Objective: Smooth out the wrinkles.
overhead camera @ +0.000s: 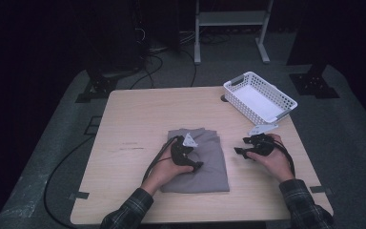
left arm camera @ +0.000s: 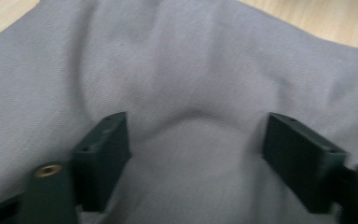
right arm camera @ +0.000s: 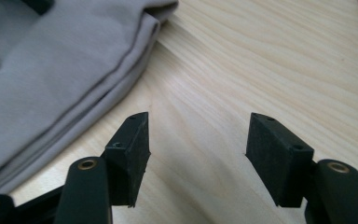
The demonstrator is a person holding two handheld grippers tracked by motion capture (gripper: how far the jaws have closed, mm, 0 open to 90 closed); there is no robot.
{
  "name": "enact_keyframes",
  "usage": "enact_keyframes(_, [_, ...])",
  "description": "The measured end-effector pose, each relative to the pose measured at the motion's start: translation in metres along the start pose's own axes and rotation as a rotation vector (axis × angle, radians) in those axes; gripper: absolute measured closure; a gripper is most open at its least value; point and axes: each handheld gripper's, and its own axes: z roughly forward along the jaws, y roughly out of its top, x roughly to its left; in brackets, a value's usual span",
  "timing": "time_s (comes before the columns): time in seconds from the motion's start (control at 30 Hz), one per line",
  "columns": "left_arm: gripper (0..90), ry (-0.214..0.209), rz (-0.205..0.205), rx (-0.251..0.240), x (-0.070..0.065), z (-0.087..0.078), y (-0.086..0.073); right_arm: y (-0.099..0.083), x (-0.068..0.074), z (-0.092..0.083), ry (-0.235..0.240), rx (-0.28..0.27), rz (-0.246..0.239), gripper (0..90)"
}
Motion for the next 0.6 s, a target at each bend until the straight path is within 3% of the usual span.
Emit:
enact_keyframes(0.07, [10.5,0.003,-0.012,-0.013,0.0,0.002,-0.002,-0.001,0.001,0.002,0.003,0.006,0.003,37.4])
enact_keyframes(0.23, [7.2,0.003,-0.015,-0.022,-0.001,0.003,-0.004,-0.003,0.002,0.006,0.006,0.023,0.006,36.9])
enact_keyframes(0.6, [6.3,0.019,-0.04,-0.023,-0.004,0.002,-0.007,-0.007,0.002,0.012,-0.003,0.054,0.005,33.6])
